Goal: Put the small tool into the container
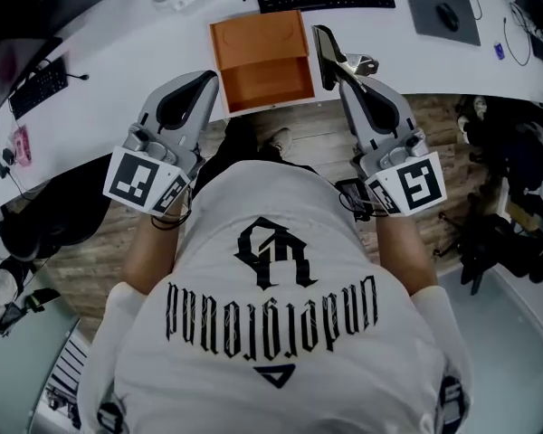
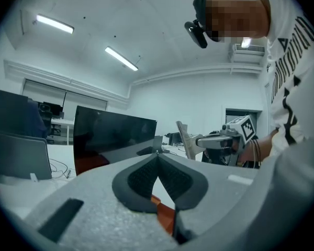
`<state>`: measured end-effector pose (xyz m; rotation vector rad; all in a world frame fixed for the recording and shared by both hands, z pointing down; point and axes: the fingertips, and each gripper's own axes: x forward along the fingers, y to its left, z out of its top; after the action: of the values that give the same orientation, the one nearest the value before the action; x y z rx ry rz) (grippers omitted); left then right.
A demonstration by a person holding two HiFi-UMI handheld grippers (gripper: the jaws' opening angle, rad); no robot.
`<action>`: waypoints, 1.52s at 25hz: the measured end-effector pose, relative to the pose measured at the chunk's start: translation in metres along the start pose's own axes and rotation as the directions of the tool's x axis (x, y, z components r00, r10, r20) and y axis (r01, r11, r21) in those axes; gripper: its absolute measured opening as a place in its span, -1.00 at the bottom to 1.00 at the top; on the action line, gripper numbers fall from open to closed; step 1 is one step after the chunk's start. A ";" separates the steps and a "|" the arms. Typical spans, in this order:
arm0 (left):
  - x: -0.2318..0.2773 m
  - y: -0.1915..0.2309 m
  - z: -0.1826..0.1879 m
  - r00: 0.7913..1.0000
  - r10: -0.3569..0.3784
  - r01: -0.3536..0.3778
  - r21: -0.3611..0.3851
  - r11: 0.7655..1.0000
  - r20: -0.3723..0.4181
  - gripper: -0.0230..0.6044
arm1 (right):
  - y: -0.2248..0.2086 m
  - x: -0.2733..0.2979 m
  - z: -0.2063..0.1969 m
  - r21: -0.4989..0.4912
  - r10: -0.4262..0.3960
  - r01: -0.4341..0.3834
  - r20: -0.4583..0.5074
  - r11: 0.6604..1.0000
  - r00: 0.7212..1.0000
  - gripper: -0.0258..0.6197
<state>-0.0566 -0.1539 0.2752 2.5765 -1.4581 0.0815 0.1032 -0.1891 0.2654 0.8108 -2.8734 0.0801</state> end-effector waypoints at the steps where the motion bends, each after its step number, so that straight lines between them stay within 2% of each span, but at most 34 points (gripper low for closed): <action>1: 0.002 0.005 -0.004 1.000 -0.003 0.003 -0.011 1.000 -0.003 -0.88 | 0.002 0.009 -0.002 -0.010 0.010 -0.010 -0.012 1.000 1.000 -0.87; 7: 0.011 0.015 -0.024 0.999 -0.017 0.014 -0.067 0.998 -0.043 -0.88 | 0.007 0.034 -0.020 -0.015 0.086 -0.088 -0.101 0.996 0.991 -0.87; 12: 0.023 0.019 -0.039 0.996 -0.044 0.038 -0.071 0.997 -0.078 -0.88 | 0.008 0.057 -0.043 -0.001 0.150 -0.152 -0.174 0.988 0.973 -0.87; 16: 0.028 0.032 -0.058 0.992 -0.058 0.046 -0.105 0.993 -0.114 -0.88 | 0.013 0.077 -0.064 0.021 0.201 -0.202 -0.234 0.979 0.951 -0.87; 21: 0.035 0.049 -0.086 0.981 -0.071 0.047 -0.134 0.990 -0.182 -0.88 | 0.016 0.093 -0.093 0.042 0.278 -0.280 -0.315 0.959 0.907 -0.87; 30: 0.049 0.078 -0.138 0.960 -0.109 0.065 -0.171 0.983 -0.258 -0.88 | 0.019 0.124 -0.151 0.071 0.320 -0.324 -0.455 0.943 0.831 -0.87; 35: 0.055 0.086 -0.159 0.948 -0.132 0.077 -0.195 0.978 -0.289 -0.88 | 0.023 0.135 -0.180 0.083 0.353 -0.368 -0.530 0.926 0.771 -0.87; 38: 0.061 0.097 -0.168 0.943 -0.140 0.076 -0.214 0.974 -0.303 -0.88 | 0.024 0.143 -0.200 0.102 0.376 -0.395 -0.584 0.913 0.719 -0.87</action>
<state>-0.1015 -0.2233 0.4609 2.3445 -1.1449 0.3026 -0.0025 -0.2237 0.4860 0.1078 -2.3653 0.2853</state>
